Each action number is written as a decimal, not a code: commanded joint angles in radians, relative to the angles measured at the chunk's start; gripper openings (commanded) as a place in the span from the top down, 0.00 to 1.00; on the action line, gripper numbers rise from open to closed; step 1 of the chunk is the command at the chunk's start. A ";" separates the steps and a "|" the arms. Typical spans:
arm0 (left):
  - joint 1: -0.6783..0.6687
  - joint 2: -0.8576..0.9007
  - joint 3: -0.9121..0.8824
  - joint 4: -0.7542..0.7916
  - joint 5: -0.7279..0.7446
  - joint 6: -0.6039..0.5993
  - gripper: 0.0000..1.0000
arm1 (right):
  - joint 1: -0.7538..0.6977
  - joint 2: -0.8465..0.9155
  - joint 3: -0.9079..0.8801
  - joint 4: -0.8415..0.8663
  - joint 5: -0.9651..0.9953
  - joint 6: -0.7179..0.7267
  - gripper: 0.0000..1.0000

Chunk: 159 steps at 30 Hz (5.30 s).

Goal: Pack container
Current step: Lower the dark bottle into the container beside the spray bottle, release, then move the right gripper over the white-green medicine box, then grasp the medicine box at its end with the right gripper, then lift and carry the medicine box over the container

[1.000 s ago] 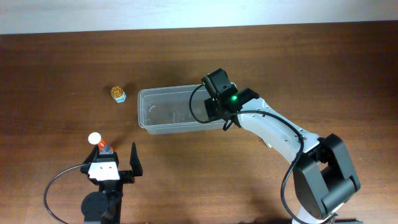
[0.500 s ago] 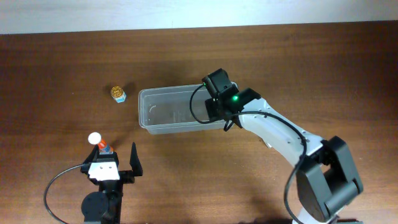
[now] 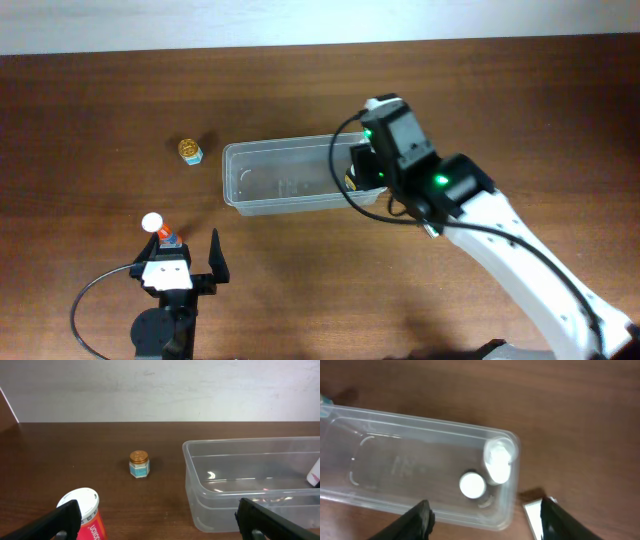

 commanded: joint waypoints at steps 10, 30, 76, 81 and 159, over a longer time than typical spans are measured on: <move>0.006 -0.006 -0.010 0.001 0.011 0.004 0.01 | -0.210 -0.124 0.012 -0.373 -0.030 0.032 0.24; 0.006 -0.006 -0.010 0.001 0.011 0.004 0.01 | -0.369 -0.033 -0.406 0.090 -0.190 -0.142 0.23; 0.006 -0.006 -0.010 0.001 0.011 0.004 0.01 | -0.476 0.236 -0.436 0.218 -0.312 -0.356 0.41; 0.006 -0.006 -0.010 0.001 0.011 0.004 0.01 | -0.476 0.236 -0.454 0.219 -0.311 -0.256 0.41; 0.006 -0.006 -0.010 0.001 0.011 0.004 0.01 | 0.105 0.236 -0.033 0.291 -0.167 -0.521 0.56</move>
